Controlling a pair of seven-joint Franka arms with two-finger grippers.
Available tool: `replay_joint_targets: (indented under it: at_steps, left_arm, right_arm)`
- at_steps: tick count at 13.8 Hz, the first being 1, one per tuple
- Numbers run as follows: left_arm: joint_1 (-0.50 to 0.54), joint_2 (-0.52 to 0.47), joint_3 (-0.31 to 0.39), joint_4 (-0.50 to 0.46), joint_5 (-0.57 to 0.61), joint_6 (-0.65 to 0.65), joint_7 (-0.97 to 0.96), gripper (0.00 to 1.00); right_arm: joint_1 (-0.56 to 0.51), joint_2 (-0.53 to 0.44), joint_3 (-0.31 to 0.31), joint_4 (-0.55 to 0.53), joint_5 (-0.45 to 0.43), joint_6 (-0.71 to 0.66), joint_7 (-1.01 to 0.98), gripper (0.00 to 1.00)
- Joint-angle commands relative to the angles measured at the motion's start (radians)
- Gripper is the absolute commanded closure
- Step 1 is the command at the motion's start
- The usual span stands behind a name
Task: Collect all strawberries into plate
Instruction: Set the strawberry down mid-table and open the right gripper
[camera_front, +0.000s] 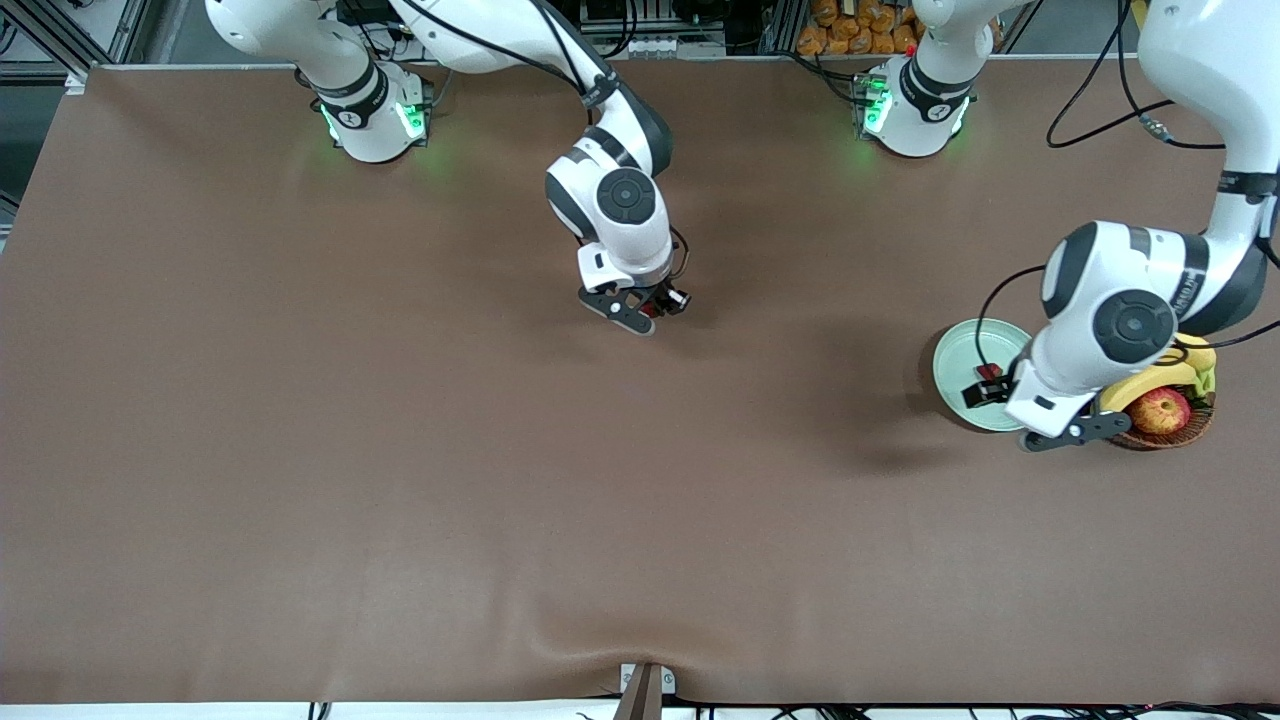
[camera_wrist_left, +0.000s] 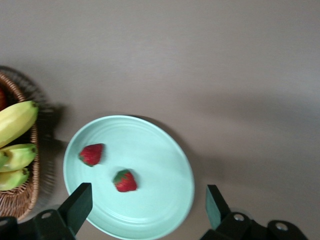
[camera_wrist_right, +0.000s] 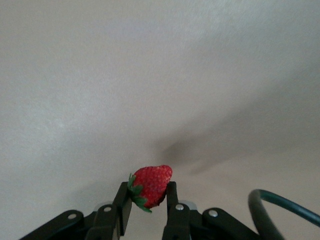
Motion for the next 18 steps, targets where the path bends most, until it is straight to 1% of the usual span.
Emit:
replay_joint_targets:
  at_steps: [1,4,7,8,9,10,11,12,13,15,16,18]
  left_arm:
    - [0.010,-0.021,-0.061,0.000,0.002,-0.018,-0.004,0.00]
    - [0.008,-0.017,-0.131,0.031,-0.079,-0.018,-0.003,0.00]
    - [-0.009,-0.004,-0.193,0.063,-0.085,-0.018,-0.001,0.00]
    - [-0.015,-0.004,-0.213,0.072,-0.087,-0.018,-0.003,0.00]
    - [-0.017,-0.004,-0.234,0.085,-0.088,-0.018,-0.004,0.00]
    - [-0.017,-0.006,-0.256,0.097,-0.100,-0.018,-0.007,0.00]
    - [-0.017,-0.006,-0.271,0.106,-0.108,-0.019,-0.009,0.00]
    - [-0.015,-0.006,-0.288,0.117,-0.108,-0.027,-0.009,0.00]
    - [-0.015,-0.007,-0.305,0.134,-0.110,-0.045,-0.010,0.00]
    - [-0.023,-0.006,-0.322,0.175,-0.108,-0.105,-0.009,0.00]
    - [-0.038,-0.006,-0.325,0.192,-0.108,-0.132,-0.010,0.00]
    - [-0.050,-0.004,-0.325,0.238,-0.108,-0.180,-0.009,0.00]
  right_arm:
    - [0.021,0.027,-0.013,0.034,0.014,0.008,0.015,0.90]
    - [0.023,0.046,-0.013,0.034,0.015,0.041,0.016,0.90]
    - [0.025,0.063,-0.013,0.034,0.014,0.050,0.016,0.89]
    - [0.026,0.066,-0.013,0.034,0.014,0.050,0.016,0.84]
    - [0.026,0.067,-0.013,0.034,0.014,0.050,0.016,0.76]
    - [0.026,0.067,-0.013,0.034,0.014,0.048,0.015,0.73]
    - [0.023,0.066,-0.013,0.034,0.014,0.044,0.013,0.51]
    - [0.017,0.060,-0.013,0.039,0.014,0.038,0.009,0.37]
    - [0.012,0.058,-0.013,0.059,0.015,0.024,0.009,0.13]
    - [0.008,0.053,-0.016,0.115,0.014,-0.071,0.013,0.03]
    - [-0.009,0.050,-0.016,0.151,0.014,-0.123,0.015,0.00]
    - [-0.041,0.032,-0.016,0.192,0.014,-0.212,0.010,0.00]
